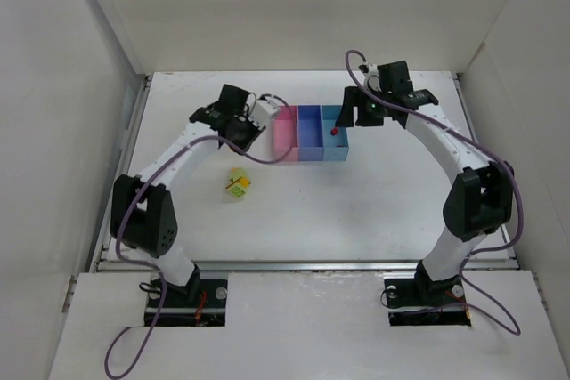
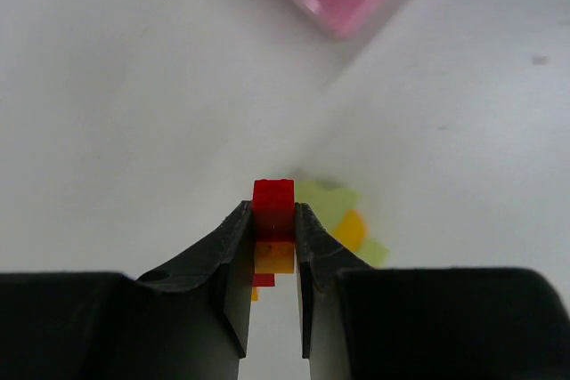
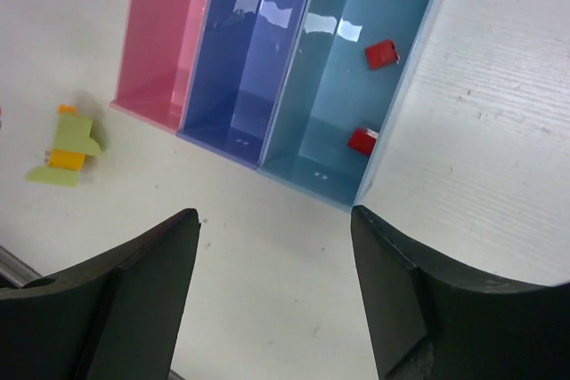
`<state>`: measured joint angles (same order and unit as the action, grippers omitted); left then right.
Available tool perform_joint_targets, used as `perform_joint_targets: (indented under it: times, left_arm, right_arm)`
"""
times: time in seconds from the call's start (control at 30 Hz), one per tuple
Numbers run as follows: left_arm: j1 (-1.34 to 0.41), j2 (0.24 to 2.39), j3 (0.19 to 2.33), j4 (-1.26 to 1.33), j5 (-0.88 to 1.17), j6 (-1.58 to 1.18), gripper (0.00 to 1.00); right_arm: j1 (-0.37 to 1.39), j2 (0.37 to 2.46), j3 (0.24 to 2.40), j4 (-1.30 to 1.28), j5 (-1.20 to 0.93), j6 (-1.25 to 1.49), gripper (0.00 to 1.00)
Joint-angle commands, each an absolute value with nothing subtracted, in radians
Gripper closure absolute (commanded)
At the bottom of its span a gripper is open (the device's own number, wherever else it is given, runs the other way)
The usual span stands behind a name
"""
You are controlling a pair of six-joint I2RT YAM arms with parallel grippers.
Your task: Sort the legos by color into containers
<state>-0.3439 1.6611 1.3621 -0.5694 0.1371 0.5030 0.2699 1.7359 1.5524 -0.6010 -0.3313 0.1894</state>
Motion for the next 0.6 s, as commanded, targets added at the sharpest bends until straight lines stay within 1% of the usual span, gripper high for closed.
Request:
perform_joint_targets:
  times: [0.0,0.1,0.2,0.37,0.5,0.53,0.57]
  left_arm:
    - [-0.531,1.520,1.296,-0.586,0.183,0.540,1.00]
    - [-0.671,1.546,1.202,-0.586,0.160,0.540,1.00]
    - [-0.750,1.609,1.177,-0.548,0.160,0.488,1.00]
    - [-0.790,1.695,1.198,-0.444,0.169,0.436,1.00]
    - [-0.801,1.785,1.232,-0.414,0.117,0.414,0.92]
    - [-0.801,1.801,1.232,-0.405,0.117,0.414,0.88]
    - [-0.801,1.813,1.241,-0.405,0.117,0.414,0.82]
  right_arm:
    - [0.275,1.652,1.528,-0.575,-0.350,0.186,0.26]
    - [0.275,1.643,1.506,-0.565,-0.350,0.195,0.26]
    - [0.275,1.623,1.497,-0.565,-0.339,0.195,0.26]
    - [0.275,1.574,1.457,-0.565,-0.307,0.195,0.26]
    - [0.275,1.539,1.436,-0.574,-0.288,0.195,0.26]
    - [0.275,1.539,1.436,-0.574,-0.288,0.195,0.26]
    - [0.275,1.529,1.427,-0.574,-0.288,0.195,0.26]
